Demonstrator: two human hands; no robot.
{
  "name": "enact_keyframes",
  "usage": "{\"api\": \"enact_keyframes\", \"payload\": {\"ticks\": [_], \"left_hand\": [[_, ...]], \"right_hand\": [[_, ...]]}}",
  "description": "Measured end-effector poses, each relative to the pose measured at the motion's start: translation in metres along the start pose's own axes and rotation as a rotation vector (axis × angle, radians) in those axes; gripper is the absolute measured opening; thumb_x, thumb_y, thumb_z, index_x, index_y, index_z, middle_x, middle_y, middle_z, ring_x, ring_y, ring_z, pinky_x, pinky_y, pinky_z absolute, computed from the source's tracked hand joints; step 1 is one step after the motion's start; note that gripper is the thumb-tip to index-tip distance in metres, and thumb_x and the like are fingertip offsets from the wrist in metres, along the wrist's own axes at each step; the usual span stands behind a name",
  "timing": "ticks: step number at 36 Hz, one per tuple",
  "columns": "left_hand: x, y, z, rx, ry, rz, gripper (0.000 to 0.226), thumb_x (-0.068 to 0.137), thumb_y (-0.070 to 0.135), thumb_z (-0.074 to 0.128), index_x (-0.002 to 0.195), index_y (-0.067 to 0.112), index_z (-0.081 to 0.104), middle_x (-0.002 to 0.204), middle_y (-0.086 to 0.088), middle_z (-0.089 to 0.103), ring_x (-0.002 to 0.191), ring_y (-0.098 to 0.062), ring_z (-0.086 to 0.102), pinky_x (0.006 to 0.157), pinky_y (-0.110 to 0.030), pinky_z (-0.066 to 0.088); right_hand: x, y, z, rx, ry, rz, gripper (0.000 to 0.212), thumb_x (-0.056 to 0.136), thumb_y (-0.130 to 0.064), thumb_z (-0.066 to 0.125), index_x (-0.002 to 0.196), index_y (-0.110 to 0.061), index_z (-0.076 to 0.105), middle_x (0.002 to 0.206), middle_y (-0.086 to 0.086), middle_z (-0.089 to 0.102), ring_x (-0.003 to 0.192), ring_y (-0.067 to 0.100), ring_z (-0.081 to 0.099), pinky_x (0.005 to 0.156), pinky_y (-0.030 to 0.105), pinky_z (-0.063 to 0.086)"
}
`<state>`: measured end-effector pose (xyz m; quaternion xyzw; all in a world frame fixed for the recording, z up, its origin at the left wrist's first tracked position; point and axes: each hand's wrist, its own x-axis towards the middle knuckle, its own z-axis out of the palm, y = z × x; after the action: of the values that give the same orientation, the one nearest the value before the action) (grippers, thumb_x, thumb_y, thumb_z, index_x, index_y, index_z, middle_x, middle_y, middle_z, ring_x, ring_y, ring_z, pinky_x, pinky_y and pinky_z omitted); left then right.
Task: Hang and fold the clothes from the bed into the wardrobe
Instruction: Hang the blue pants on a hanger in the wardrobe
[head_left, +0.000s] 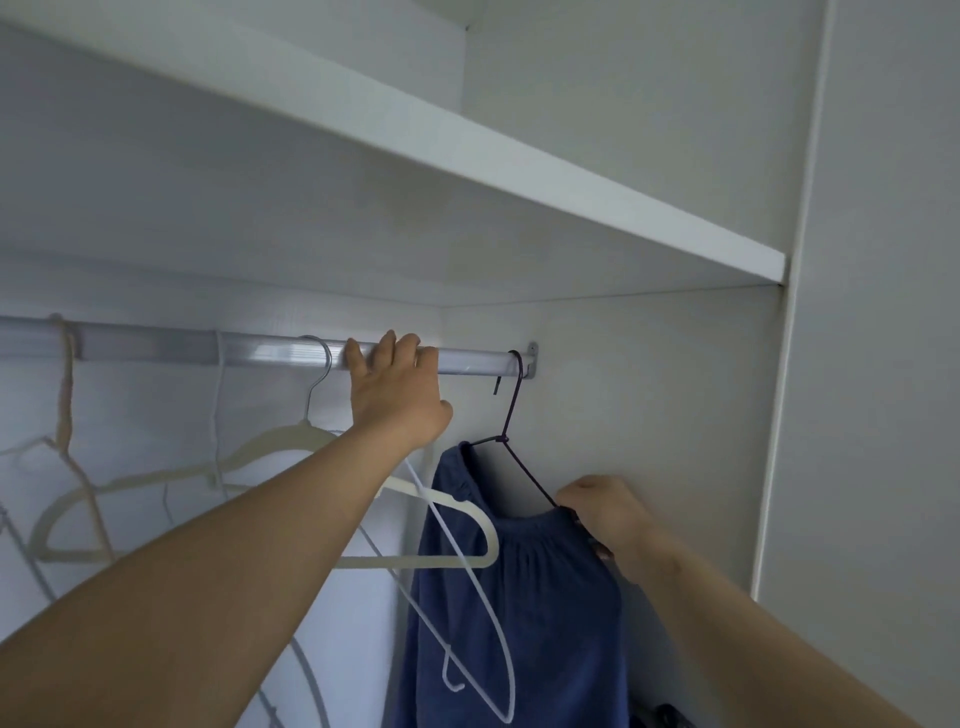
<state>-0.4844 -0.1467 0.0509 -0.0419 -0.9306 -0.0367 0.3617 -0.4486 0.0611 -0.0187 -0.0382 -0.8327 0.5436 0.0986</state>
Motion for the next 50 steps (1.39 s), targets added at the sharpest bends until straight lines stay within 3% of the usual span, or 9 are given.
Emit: {"api": "enact_keyframes", "payload": {"ticks": [4,9,15,20,22,27,32,38,50], "left_hand": [[-0.014,0.014,-0.005,-0.071,-0.036,0.011,0.059,0.090,0.039,0.047,0.143,0.023,0.027,0.154,-0.002,0.011,0.144,-0.025,-0.004,0.112,-0.054,-0.008],[-0.040,0.041,-0.016,-0.330,-0.034,0.077,0.057,0.090,0.037,0.052,0.142,0.024,0.031,0.155,0.000,0.012,0.144,-0.024,0.000,0.114,-0.042,0.007],[-0.085,0.070,-0.034,-0.648,0.011,0.086,0.046,0.089,0.029,0.055,0.132,0.020,0.044,0.143,0.001,0.032,0.133,-0.022,0.027,0.102,-0.032,0.029],[-0.140,0.099,-0.043,-0.823,-0.012,0.135,0.038,0.088,0.025,0.059,0.124,0.019,0.051,0.132,0.004,0.040,0.119,-0.014,0.040,0.096,-0.023,0.034],[-0.167,0.113,-0.046,-0.889,-0.027,0.143,0.035,0.087,0.024,0.060,0.121,0.019,0.054,0.119,0.010,0.041,0.106,-0.005,0.042,0.088,-0.013,0.029],[-0.235,0.148,-0.049,-1.020,-0.184,0.115,0.032,0.088,0.027,0.060,0.119,0.025,0.053,0.115,0.015,0.042,0.106,0.002,0.039,0.090,-0.016,0.028],[-0.287,0.174,-0.048,-1.006,-0.348,0.071,0.032,0.089,0.031,0.058,0.120,0.026,0.053,0.116,0.012,0.047,0.088,0.008,0.044,0.081,-0.019,0.030],[-0.339,0.199,-0.050,-1.059,-0.475,0.042,0.031,0.089,0.030,0.058,0.119,0.024,0.055,0.119,0.014,0.050,0.104,-0.002,0.045,0.086,-0.020,0.031],[-0.442,0.237,-0.031,-1.055,-0.817,0.121,0.023,0.090,0.026,0.058,0.113,0.023,0.056,0.106,0.012,0.053,0.101,-0.008,0.050,0.084,-0.022,0.036]], "right_hand": [[-0.016,-0.001,-0.002,0.096,-0.025,-0.053,0.010,0.088,-0.004,0.047,0.080,-0.011,0.047,0.076,0.007,0.044,0.070,0.019,0.039,0.059,0.028,0.031],[-0.042,-0.001,-0.010,0.137,0.039,-0.132,0.015,0.087,-0.009,0.055,0.072,-0.010,0.054,0.064,-0.001,0.049,0.059,0.012,0.043,0.052,0.021,0.035],[-0.094,0.008,-0.028,0.307,0.039,-0.133,0.019,0.090,-0.008,0.055,0.072,-0.015,0.053,0.060,-0.003,0.047,0.046,0.004,0.045,0.043,0.015,0.034],[-0.153,0.027,-0.048,0.435,0.077,-0.077,0.017,0.091,-0.009,0.053,0.075,-0.014,0.054,0.073,0.003,0.051,0.061,0.013,0.043,0.053,0.022,0.033],[-0.177,0.040,-0.056,0.451,0.087,-0.048,0.015,0.090,-0.010,0.054,0.076,-0.015,0.055,0.076,0.002,0.053,0.065,0.014,0.045,0.056,0.023,0.034],[-0.235,0.074,-0.080,0.412,0.116,0.038,0.010,0.089,-0.016,0.056,0.079,-0.017,0.057,0.081,-0.002,0.060,0.070,0.012,0.052,0.061,0.022,0.041],[-0.284,0.102,-0.098,0.382,0.139,0.104,0.008,0.089,-0.018,0.057,0.081,-0.018,0.058,0.084,-0.002,0.061,0.072,0.013,0.054,0.065,0.025,0.041],[-0.332,0.129,-0.110,0.383,0.187,0.182,0.009,0.090,-0.019,0.056,0.082,-0.018,0.059,0.084,-0.002,0.061,0.073,0.014,0.054,0.066,0.025,0.042],[-0.426,0.200,-0.103,0.488,0.361,0.429,0.010,0.090,-0.018,0.055,0.083,-0.016,0.061,0.079,-0.002,0.062,0.068,0.013,0.055,0.064,0.024,0.041]]}}
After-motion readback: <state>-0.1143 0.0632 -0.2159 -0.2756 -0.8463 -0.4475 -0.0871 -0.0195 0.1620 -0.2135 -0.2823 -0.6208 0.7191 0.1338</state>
